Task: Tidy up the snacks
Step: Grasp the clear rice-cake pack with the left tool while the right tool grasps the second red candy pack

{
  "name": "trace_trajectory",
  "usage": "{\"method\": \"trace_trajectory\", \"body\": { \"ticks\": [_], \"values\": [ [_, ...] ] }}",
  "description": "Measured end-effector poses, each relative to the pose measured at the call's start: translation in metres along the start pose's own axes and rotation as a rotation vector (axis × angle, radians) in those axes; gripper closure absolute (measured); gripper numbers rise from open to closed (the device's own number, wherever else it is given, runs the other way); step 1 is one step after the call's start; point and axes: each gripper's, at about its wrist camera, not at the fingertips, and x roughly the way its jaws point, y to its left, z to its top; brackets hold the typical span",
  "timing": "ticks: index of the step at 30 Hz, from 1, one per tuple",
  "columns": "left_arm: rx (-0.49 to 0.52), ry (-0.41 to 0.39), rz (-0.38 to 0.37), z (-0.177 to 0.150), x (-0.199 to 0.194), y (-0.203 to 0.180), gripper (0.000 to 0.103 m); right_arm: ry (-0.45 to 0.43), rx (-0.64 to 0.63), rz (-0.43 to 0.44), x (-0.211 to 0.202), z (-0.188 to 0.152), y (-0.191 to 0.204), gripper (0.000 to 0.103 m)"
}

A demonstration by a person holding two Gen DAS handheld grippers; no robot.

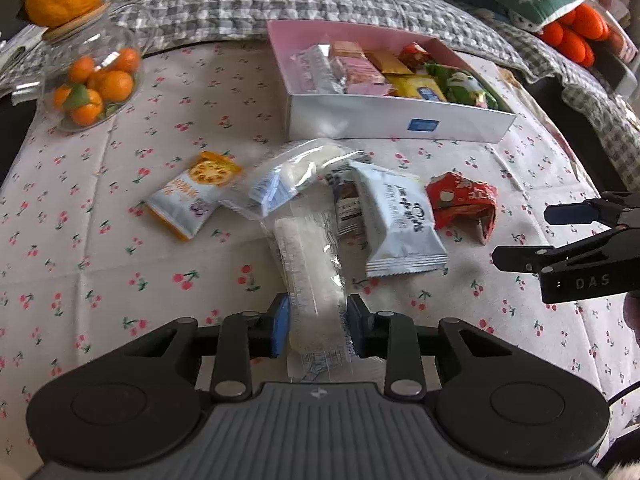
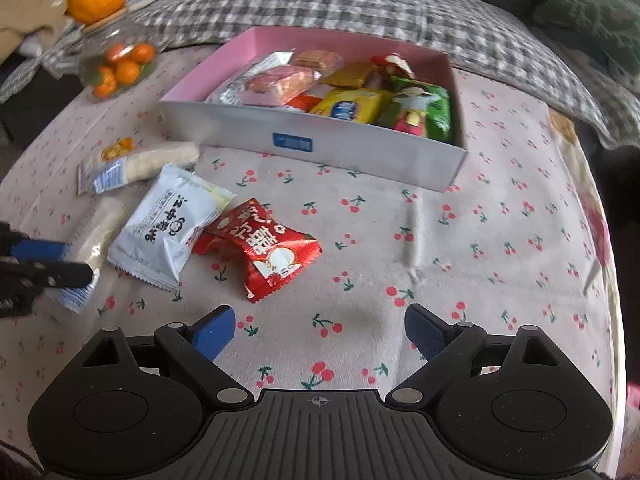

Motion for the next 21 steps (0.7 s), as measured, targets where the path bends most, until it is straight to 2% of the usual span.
{"method": "trace_trajectory", "body": {
  "ticks": [10, 16, 21],
  "values": [
    [-0.011, 0.02, 0.015, -0.008, -0.004, 0.017, 0.075, 0.0, -0.112, -0.033, 0.015, 0.017, 0.025, 0.009],
    [0.008, 0.019, 0.032, -0.01, 0.0, 0.018, 0.063, -0.007, -0.127, -0.037, 0.023, 0.029, 0.032, 0.009],
    [0.042, 0.013, 0.05, -0.007, 0.005, 0.013, 0.06, -0.022, -0.141, -0.04, 0.027, 0.036, 0.036, 0.01]
  ]
}}
